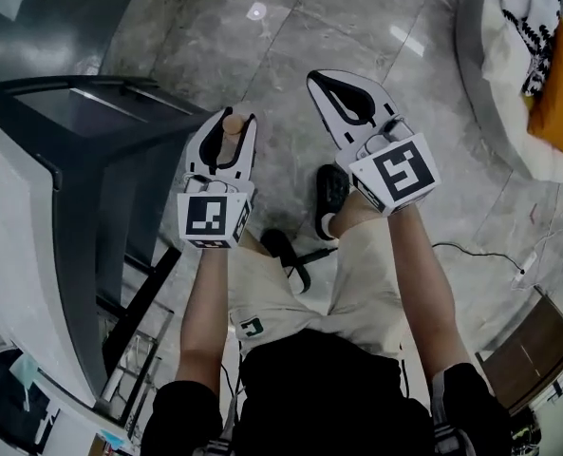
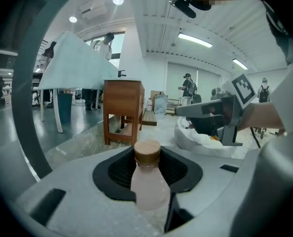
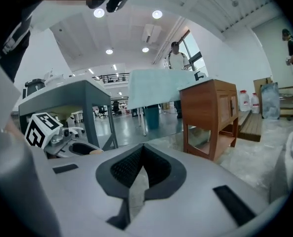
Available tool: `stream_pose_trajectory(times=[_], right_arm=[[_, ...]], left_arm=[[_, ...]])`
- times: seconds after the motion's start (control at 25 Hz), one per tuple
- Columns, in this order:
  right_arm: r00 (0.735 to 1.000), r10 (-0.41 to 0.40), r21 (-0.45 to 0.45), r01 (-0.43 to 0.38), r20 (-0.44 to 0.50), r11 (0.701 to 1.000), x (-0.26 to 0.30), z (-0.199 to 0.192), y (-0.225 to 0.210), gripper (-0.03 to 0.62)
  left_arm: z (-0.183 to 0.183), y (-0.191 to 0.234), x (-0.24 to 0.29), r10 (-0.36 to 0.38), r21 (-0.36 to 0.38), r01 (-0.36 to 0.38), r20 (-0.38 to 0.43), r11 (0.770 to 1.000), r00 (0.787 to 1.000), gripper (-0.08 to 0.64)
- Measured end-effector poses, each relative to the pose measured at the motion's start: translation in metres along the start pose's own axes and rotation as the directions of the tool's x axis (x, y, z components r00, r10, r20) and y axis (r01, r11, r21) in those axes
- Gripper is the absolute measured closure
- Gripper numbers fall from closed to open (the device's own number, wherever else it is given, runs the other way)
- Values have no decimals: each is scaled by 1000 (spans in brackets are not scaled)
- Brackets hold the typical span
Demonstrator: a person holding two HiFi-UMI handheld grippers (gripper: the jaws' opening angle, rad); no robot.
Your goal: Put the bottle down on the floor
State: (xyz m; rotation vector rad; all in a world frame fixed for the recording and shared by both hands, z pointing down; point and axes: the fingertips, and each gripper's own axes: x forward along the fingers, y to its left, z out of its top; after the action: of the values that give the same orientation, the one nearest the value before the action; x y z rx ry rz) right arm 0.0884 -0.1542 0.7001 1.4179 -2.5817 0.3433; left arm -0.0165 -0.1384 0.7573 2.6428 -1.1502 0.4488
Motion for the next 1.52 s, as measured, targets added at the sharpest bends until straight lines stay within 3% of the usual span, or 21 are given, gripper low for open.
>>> stream_pose_trajectory(times=[0.2,0.44,0.52,0.68,0.84,0.96,1.24,1.52], right_arm=[[1000,17,20,-17,10,1000,24,-33,-4,589],[998,-52,66,55,-33,996,44,-52,-6,588],[997,-73,101,73,-4,992,49,-50,-6,588],[996,-35,-17,37,87,999,55,-42,1,589],[994,33,-87,-24,105,996,62,-53,12,589],[992,65,-91,-55,110,994,66,-63,14,588],[998,39,-85,-35,53,996,76,-93,3,588],[999,35,-54,-34,23,998,87,-100,13,589]], left_arm=[[-64,15,31,18,10,-18,-8,1000,1000,416],[-119,31,55,27,14,-27,-9,1000,1000,416],[-133,32,61,25,16,-25,-11,1000,1000,416],[-159,34,73,30,8,-30,-12,1000,999,416],[-188,37,82,44,-2,-44,-29,999,999,416],[-211,43,91,56,-20,-57,-45,998,997,416],[-266,60,117,95,-59,-101,-102,993,990,416],[-313,70,145,131,-39,-138,-144,990,981,416]])
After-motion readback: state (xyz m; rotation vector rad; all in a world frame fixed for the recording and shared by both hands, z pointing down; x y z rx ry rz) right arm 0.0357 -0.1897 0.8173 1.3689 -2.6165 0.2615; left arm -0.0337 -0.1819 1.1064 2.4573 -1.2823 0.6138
